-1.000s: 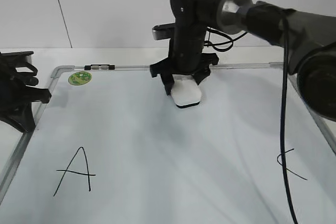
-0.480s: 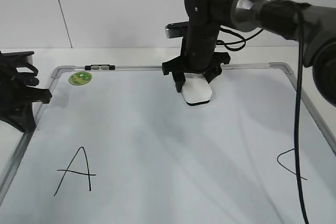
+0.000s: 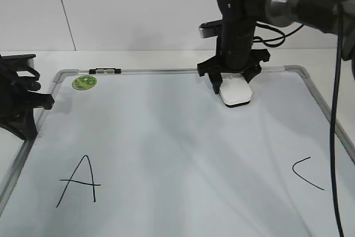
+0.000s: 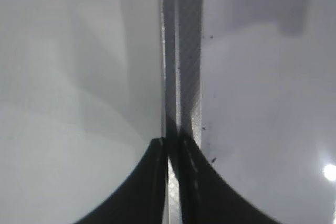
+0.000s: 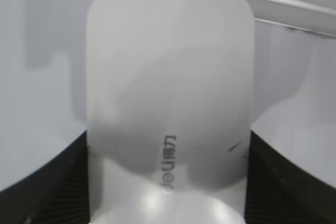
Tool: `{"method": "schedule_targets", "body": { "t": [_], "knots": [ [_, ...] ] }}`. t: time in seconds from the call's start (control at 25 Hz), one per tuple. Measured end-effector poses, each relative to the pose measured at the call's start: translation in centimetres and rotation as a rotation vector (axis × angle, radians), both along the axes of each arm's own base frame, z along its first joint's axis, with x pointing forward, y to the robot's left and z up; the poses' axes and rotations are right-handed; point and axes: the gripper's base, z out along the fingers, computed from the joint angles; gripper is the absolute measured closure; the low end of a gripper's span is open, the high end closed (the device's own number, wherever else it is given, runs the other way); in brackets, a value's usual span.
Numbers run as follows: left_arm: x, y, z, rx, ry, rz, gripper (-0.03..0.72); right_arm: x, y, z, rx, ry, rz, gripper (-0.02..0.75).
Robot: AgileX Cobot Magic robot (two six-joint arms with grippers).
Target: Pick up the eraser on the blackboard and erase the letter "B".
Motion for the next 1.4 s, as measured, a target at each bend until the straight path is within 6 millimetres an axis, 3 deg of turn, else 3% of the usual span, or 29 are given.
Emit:
{"method": "schedule_targets", "body": {
  "t": [0.16,0.36,0.48,0.88,1.2,1.4],
  "knots": [
    [0.0,0.0,0.0,0.000,0.000,0.000,0.645,-0.1,-1.5,0.9,-0.013,0.018,-0.028,0.194],
    [0.0,0.0,0.0,0.001,0.000,0.000,0.645,-1.1,-1.8,5.1,0.056,-0.032,-0.005,0.194],
    [0.0,0.0,0.0,0.001,0.000,0.000,0.645,-2.7,-2.1,7.1,0.071,-0.035,0.009,0.194],
    [0.0,0.0,0.0,0.001,0.000,0.000,0.645,-8.9,-4.9,10.9,0.059,-0.006,0.013,0.194],
    [0.0,0.0,0.0,-0.004,0.002,0.002,0.645,-12.1,-11.0,10.9,0.123,0.028,-0.107,0.194],
    [0.0,-0.1,0.0,-0.006,0.004,0.002,0.645,-12.2,-13.6,9.4,0.194,0.006,-0.113,0.194]
  ]
}}
